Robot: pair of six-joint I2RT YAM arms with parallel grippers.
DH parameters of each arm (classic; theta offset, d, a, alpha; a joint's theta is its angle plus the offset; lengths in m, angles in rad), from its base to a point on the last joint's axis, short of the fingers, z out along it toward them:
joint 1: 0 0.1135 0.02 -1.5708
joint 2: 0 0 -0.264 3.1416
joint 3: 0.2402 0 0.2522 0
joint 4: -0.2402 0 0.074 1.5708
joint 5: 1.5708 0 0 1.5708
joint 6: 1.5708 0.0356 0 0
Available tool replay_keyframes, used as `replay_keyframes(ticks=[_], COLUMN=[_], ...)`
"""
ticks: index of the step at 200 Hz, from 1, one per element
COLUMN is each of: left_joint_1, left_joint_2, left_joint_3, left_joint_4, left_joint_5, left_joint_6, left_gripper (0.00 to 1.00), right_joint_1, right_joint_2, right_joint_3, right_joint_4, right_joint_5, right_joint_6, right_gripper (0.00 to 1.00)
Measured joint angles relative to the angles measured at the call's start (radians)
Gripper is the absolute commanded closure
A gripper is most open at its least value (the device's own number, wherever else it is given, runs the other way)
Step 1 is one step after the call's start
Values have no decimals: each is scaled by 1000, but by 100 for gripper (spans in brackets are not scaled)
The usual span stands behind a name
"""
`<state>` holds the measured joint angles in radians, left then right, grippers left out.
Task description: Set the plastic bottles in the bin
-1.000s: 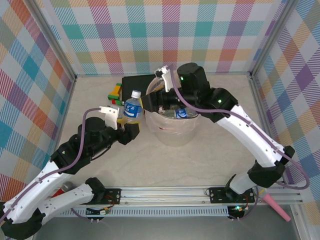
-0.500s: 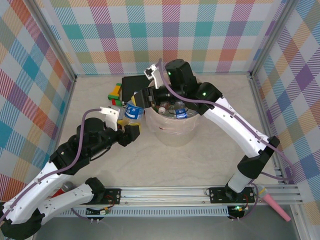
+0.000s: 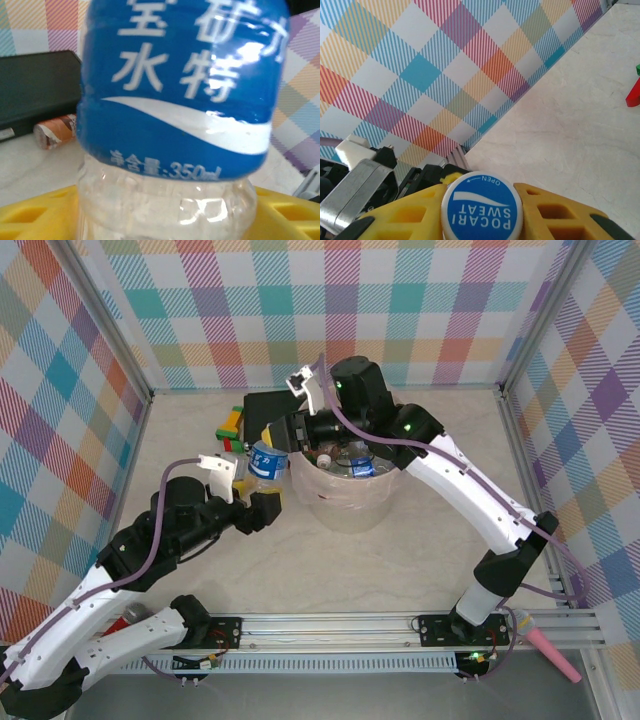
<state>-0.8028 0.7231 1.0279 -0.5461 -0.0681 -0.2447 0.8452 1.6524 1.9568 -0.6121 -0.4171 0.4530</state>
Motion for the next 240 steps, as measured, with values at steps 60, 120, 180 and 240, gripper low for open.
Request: replay_keyframes(ticks=[60,120,180,240], left_joint_1=[0,0,0,0], left_joint_2=[-90,-145,-144,-132], left_joint_3=[24,24,22,22], left_joint_4=[-27,-28,-27,-26], left_joint_5=[-85,-132,-135,-134], left_joint_6=[-20,-32,-41,-54], left_gripper=[0,1,0,0], right_joint_1=[-80,-165,-179,-192], right_joint_2=[-114,-266,-284,-141], right_joint_3=[-12,-25,-261,-343], right_joint_4=[6,13,148,289], right_joint_5=[103,356,641,698], right_joint_6=[-21,-161,-364,-450], right_gripper=[70,69,69,67])
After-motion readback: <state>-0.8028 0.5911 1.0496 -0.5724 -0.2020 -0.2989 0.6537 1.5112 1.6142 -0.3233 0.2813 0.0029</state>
